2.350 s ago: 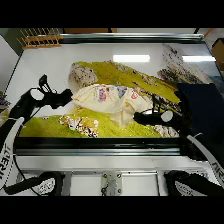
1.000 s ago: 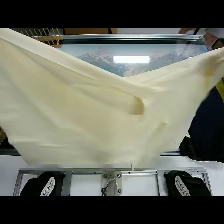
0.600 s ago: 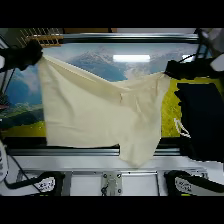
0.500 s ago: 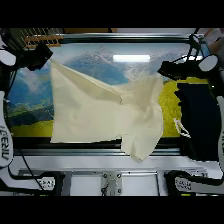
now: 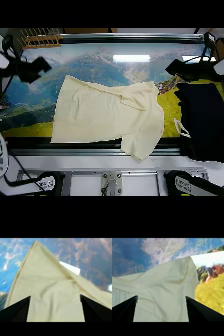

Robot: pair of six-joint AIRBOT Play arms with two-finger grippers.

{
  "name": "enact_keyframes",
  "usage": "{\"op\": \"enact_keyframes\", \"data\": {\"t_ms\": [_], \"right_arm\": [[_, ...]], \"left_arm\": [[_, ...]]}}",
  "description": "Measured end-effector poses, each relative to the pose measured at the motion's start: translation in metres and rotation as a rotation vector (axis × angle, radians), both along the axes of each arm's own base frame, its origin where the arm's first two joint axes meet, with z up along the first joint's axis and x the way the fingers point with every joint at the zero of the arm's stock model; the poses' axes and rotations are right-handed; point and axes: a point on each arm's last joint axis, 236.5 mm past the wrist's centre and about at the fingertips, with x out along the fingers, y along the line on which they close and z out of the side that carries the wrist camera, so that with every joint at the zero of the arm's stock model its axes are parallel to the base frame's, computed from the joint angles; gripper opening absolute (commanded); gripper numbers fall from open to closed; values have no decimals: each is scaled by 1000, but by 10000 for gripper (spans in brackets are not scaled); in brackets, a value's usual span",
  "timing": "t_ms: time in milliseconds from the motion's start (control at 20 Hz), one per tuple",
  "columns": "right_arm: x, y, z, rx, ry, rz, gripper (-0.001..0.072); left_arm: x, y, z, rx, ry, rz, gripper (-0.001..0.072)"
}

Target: Fold the clothes and pants, and hang the long-sleeved shirts on hangers.

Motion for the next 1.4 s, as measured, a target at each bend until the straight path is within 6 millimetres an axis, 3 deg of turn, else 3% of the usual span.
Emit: {"op": "enact_keyframes", "data": {"t_ms": [200,350,450,550,700,950,1300,1350,1400], "right_arm": [[-62,9,-6,-16,54,40,645],[-95,14,-12,-16,69,53,645],[-110,17,-14,-17,69,56,645],[-117,18,-12,-19,60,58,645],[-121,18,-11,-20,54,59,645],[-124,19,-11,-21,51,59,645],[-122,18,-9,-22,40,53,645],[-122,18,-9,-21,38,53,646],[-121,17,-8,-22,36,51,646]], "left_arm": [[-113,9,-74,-23,185,108,673],[-192,13,-134,-94,298,266,673],[-229,14,-162,-137,341,369,673],[-252,14,-181,-177,354,451,673],[-268,9,-200,-243,345,537,673],[-272,6,-219,-296,383,607,673],[-246,-13,-234,-286,444,529,666],[-239,-15,-234,-282,438,518,407],[-233,-17,-234,-279,433,510,90]]}}
